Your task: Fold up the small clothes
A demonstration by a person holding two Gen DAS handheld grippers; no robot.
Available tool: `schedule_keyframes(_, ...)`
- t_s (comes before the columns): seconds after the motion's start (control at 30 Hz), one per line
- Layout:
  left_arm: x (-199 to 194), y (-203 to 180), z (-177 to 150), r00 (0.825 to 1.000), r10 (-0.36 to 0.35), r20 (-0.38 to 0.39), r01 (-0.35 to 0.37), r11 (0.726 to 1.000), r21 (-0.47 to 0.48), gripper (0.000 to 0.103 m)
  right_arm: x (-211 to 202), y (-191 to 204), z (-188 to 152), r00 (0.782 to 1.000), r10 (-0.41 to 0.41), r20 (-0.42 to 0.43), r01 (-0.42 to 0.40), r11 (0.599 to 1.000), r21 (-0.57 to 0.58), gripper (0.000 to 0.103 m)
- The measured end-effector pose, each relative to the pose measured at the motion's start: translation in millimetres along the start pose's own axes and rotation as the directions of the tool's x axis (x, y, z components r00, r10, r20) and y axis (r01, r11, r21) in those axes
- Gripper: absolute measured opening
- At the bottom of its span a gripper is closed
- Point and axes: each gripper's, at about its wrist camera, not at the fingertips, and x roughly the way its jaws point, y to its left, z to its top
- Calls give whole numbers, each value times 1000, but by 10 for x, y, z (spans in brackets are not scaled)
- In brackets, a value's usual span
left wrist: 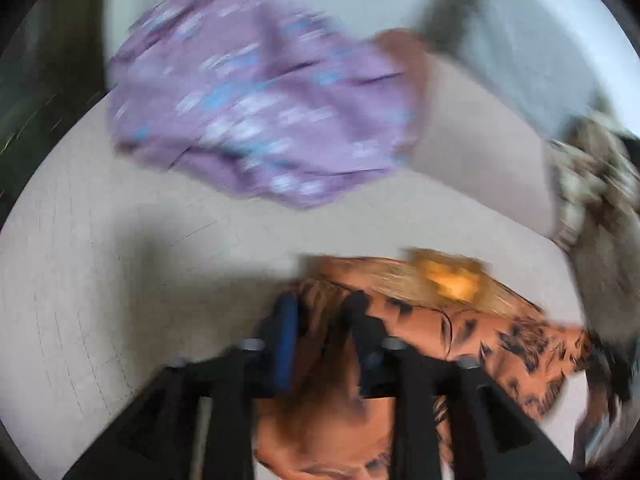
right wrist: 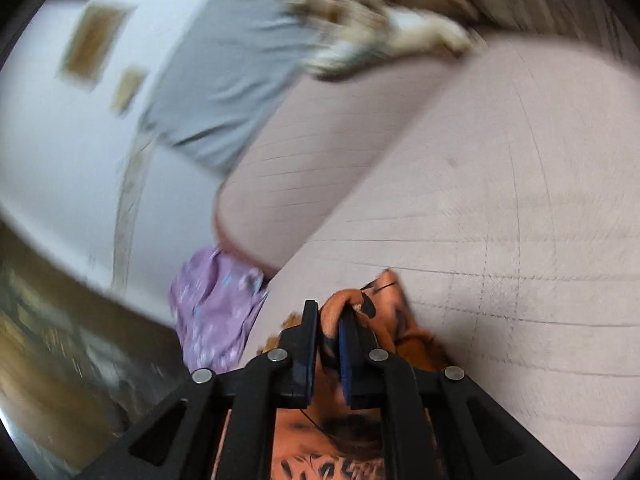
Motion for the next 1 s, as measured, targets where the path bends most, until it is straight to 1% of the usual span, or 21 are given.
schedule_keyframes(0.03, 80, 125, -49, 998, 57, 8, -57, 996, -64, 42, 45, -143, 9, 1000, 0, 10, 0, 998, 62, 42)
schedule_keyframes(0.07, 72, 205, -110, 998, 58, 36, -54, 994, -99, 42, 51, -275, -9, 999, 14, 35, -18, 993, 113, 76)
schedule_keyframes(0.1, 17, 303, -218, 996, 50, 77, -39, 989, -140, 42, -27, -417, -57, 997, 28, 78, -40, 987, 154, 83)
schedule_keyframes(0.17, -134, 422, -483, 989, 51, 142, -21, 980, -200, 53, -171, -484, -118, 988, 5, 152, -26, 990, 135, 84)
schedule_keyframes(0.2, -206, 422, -625, 987, 51, 155, -18, 979, -205, 56, -177, -421, -123, 988, -17, 154, 2, 995, 99, 84)
schedule_keyframes(0.3, -352, 211, -1016, 987, 44, 156, -19, 988, -156, 59, -28, 136, -253, 999, -34, 38, 40, 986, -163, 77)
schedule_keyframes(0.37, -275, -53, -1123, 996, 26, 89, -20, 997, -73, 62, 140, 549, -561, 996, -83, -37, 65, 934, -351, 65)
schedule_keyframes(0.4, -237, -158, -1170, 998, 12, 64, -11, 1000, -24, 62, 294, 769, -824, 986, -128, -105, 67, 888, -455, 59)
schedule_keyframes(0.43, -188, -292, -1230, 998, 26, 62, -29, 999, 39, 65, 433, 904, -1028, 974, -171, -151, 69, 851, -521, 50)
schedule_keyframes(0.5, -113, -412, -1284, 992, 90, 89, -100, 988, 117, 69, 759, 1097, -1453, 938, -264, -225, 68, 775, -628, 41)
schedule_keyframes(0.53, -35, -418, -1292, 991, 107, 76, -116, 984, 133, 69, 955, 1160, -1608, 920, -297, -257, 55, 746, -664, 38)
schedule_keyframes(0.6, 63, -335, -1280, 996, 82, 42, -86, 992, 97, 70, 1265, 1283, -1835, 896, -344, -282, 43, 698, -714, 38)
schedule_keyframes(0.67, 136, -249, -1201, 997, 69, 27, -70, 995, 72, 71, 1620, 1395, -1894, 866, -404, -296, 48, 654, -755, 38)
schedule_keyframes(0.7, 171, -221, -1159, 997, 68, 20, -70, 995, 66, 71, 1831, 1481, -1890, 857, -433, -278, 59, 620, -782, 38)
schedule_keyframes(0.73, 217, -183, -1119, 998, 61, 5, -62, 997, 54, 71, 2035, 1576, -1829, 860, -436, -263, 62, 602, -796, 38)
schedule_keyframes(0.8, 304, -75, -1061, 999, 27, -24, -26, 1000, 3, 73, 2433, 1696, -1568, 860, -448, -245, 115, 637, -762, 36)
schedule_keyframes(0.83, 312, -50, -1027, 1000, 19, -19, -19, 1000, -6, 73, 2533, 1722, -1427, 870, -439, -224, 149, 668, -729, 36)
schedule_keyframes(0.9, 304, -71, -1024, 999, 28, -19, -28, 1000, -1, 73, 2602, 1797, -1033, 928, -342, -147, 190, 774, -604, 36)
schedule_keyframes(0.93, 288, -50, -1009, 999, 28, -16, -28, 1000, -14, 73, 2540, 1825, -920, 949, -293, -112, 190, 820, -539, 38)
schedule_keyframes(0.97, 272, -14, -1014, 1000, 26, -10, -26, 999, -30, 73, 2436, 1844, -851, 969, -232, -87, 164, 863, -478, 40)
schedule_keyframes(1.0, 239, 20, -1001, 1000, 26, 1, -26, 998, -50, 73, 2314, 1894, -839, 984, -164, -76, 113, 888, -446, 40)
